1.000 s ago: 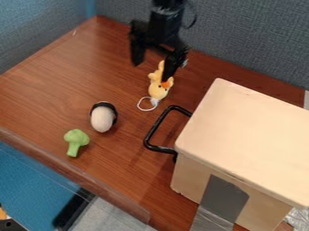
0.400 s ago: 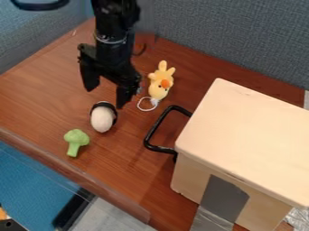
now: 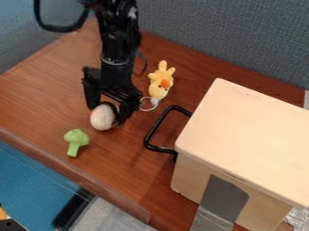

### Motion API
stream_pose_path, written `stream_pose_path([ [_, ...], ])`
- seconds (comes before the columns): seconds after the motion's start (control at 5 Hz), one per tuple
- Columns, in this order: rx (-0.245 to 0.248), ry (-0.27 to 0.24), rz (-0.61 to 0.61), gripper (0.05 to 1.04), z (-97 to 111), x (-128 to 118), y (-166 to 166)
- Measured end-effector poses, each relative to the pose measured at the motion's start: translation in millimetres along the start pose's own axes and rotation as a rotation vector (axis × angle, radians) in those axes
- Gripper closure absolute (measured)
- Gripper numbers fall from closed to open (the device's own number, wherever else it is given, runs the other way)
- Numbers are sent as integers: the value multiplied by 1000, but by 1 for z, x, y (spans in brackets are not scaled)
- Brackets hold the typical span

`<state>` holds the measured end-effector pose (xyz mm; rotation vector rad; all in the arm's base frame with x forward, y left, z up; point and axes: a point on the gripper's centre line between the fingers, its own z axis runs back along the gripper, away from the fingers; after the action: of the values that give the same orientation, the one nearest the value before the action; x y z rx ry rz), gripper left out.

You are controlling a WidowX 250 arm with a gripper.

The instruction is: Moved the white thing to the top of the drawer

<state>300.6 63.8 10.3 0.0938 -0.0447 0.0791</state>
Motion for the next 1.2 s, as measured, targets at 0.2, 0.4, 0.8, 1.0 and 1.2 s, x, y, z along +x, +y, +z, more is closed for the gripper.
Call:
stream_pose_path([
  [0.2, 35, 27, 19, 133, -15, 8, 4],
  [0.4, 53, 37, 6, 409, -14, 7, 0],
  [0.8, -15, -132, -39, 575, 84, 23, -48],
  [1.0, -104, -230, -76, 575, 135, 36, -85],
  [1.2, -147, -286, -178, 575, 165, 44, -130],
])
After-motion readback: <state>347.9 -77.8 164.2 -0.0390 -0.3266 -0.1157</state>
